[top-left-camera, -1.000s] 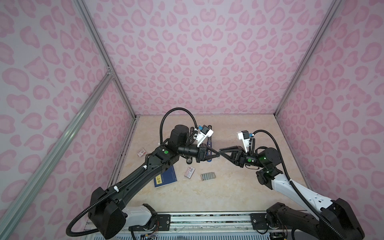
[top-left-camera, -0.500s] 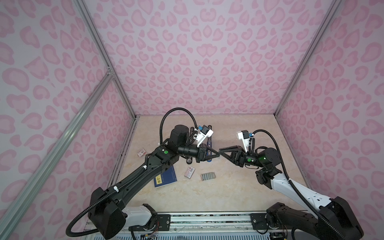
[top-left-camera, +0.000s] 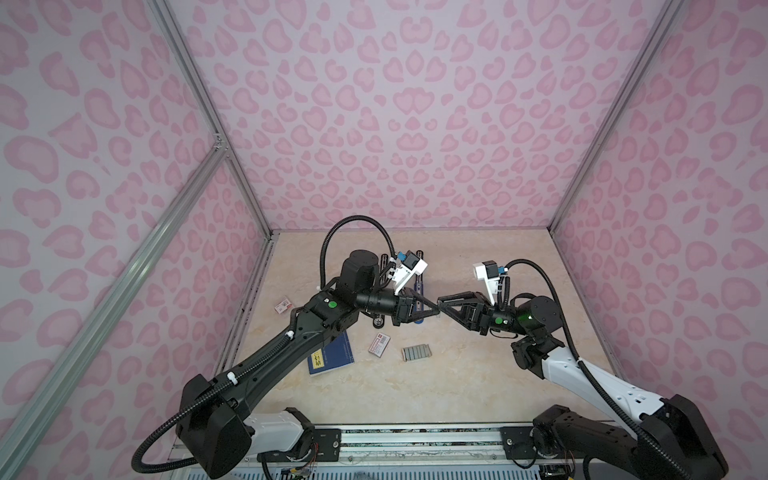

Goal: Load the staples into the stapler

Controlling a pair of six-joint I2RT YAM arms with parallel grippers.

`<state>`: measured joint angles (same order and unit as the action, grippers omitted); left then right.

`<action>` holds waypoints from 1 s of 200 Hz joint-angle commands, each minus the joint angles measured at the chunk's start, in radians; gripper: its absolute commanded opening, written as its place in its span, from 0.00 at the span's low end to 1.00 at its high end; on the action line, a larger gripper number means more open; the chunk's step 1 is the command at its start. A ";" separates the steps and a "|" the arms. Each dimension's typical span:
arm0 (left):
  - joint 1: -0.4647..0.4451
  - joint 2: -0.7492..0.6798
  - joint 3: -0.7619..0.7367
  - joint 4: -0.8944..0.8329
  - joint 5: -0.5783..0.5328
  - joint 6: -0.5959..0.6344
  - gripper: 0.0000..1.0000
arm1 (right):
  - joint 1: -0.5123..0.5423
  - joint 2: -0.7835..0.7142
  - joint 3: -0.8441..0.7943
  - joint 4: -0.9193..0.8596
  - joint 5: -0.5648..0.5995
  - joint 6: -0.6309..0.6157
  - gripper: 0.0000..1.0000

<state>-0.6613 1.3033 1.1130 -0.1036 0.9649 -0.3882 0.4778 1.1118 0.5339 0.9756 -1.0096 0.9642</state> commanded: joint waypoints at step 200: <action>-0.003 0.001 -0.002 0.013 0.009 0.026 0.05 | 0.000 0.028 0.003 0.036 0.015 0.008 0.15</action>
<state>-0.6628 1.3052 1.1118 -0.1108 0.9619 -0.3729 0.4778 1.1408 0.5423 0.9829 -0.9955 0.9695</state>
